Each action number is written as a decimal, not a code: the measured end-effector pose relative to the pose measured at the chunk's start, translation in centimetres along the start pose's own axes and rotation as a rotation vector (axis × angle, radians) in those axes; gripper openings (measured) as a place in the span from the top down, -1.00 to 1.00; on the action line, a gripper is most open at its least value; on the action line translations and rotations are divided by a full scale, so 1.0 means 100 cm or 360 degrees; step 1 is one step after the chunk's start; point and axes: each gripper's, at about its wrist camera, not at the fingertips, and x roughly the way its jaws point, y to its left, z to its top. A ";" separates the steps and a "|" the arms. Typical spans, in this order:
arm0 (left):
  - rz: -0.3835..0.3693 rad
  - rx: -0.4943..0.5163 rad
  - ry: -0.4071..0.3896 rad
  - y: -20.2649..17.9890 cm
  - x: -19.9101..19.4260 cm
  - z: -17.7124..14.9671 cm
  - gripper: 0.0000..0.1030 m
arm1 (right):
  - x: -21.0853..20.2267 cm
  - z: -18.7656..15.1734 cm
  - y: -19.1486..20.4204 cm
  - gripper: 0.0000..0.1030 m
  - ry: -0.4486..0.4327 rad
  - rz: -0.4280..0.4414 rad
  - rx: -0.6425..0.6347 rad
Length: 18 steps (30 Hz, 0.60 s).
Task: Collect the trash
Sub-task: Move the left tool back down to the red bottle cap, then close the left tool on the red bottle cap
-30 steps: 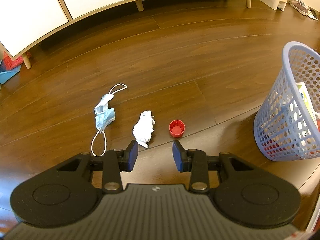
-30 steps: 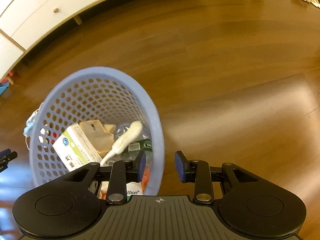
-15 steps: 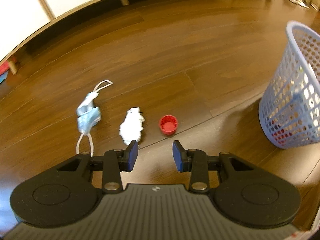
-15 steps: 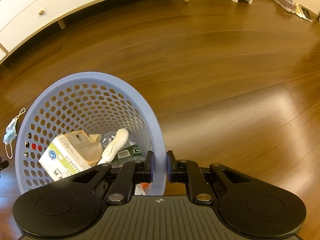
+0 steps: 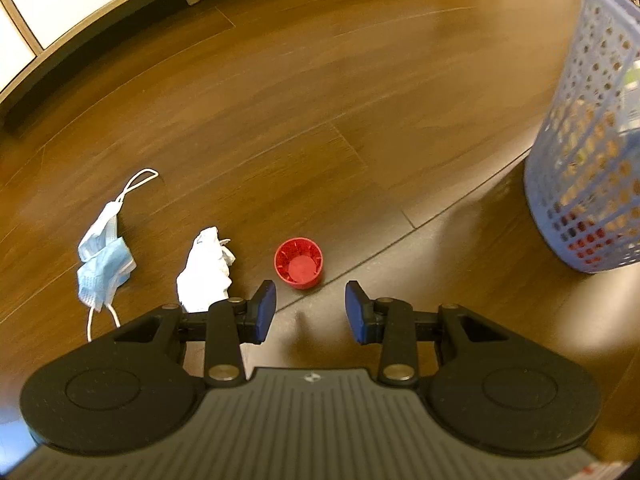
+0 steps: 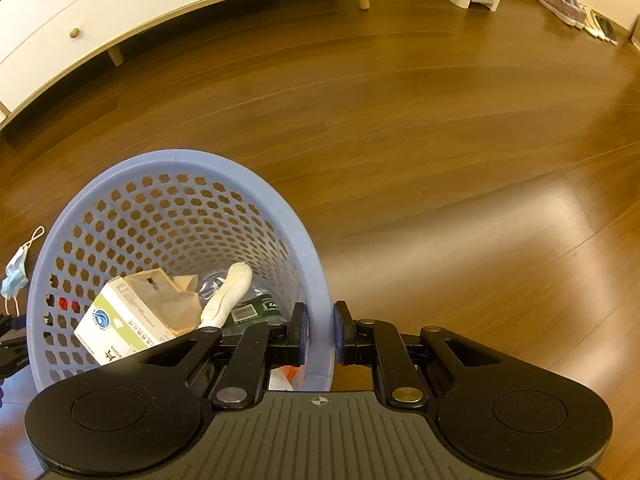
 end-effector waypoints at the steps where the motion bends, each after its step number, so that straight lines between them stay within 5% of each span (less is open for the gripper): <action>1: 0.0001 0.0004 -0.0003 0.000 0.004 0.001 0.37 | 0.000 0.000 0.000 0.81 -0.0004 0.0000 -0.0004; 15: 0.0004 -0.0047 0.0052 0.000 0.043 0.016 0.38 | -0.001 -0.001 0.000 0.80 -0.0005 0.0004 -0.0023; 18: 0.0009 -0.0088 0.0082 0.002 0.050 0.018 0.57 | -0.001 -0.001 0.001 0.80 -0.0006 0.0000 -0.0027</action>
